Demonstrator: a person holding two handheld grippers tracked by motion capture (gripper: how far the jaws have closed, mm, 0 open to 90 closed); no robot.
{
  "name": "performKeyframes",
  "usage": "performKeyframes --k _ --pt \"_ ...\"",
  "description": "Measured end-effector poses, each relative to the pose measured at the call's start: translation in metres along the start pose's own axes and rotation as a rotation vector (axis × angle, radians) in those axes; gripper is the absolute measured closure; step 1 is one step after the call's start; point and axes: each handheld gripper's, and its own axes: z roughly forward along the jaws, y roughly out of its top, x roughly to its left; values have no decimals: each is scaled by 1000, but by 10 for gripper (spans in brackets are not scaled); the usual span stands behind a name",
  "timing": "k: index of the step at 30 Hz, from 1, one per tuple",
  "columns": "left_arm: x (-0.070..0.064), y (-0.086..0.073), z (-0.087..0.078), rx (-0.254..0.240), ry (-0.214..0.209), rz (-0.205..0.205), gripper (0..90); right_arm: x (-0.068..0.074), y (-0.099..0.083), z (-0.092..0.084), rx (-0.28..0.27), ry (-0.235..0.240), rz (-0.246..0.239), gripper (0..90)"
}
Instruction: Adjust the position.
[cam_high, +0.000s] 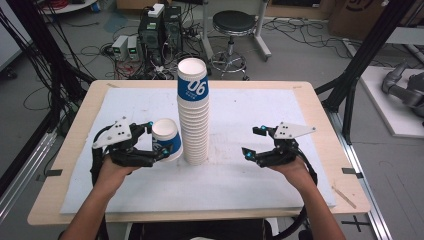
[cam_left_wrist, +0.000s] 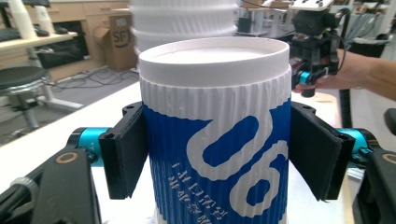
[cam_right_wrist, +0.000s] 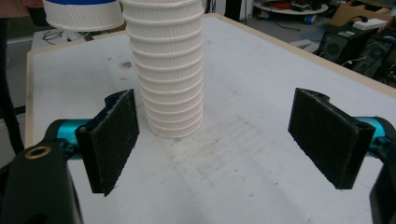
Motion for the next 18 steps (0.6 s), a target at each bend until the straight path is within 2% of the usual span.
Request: performKeyframes --k 6,10,12,13,14,18 --pt "-11 -6 7 3 -28 4 262 9 -3 4 -1 46 -8 166" --pt "-17 -3 8 -11 -49 3 262 9 -1 4 -15 55 -7 166" --pt "-19 -1 15 -20 -75 0 262 10 0 8 -13 61 -8 166" --pt "-19 -1 15 -20 -75 0 262 10 1 9 -15 64 -15 166" --pt "-23 0 23 -13 -91 13 261 12 2 11 -16 71 -15 166" --pt "-28 2 35 -15 -108 23 262 19 5 14 -14 97 -40 166"
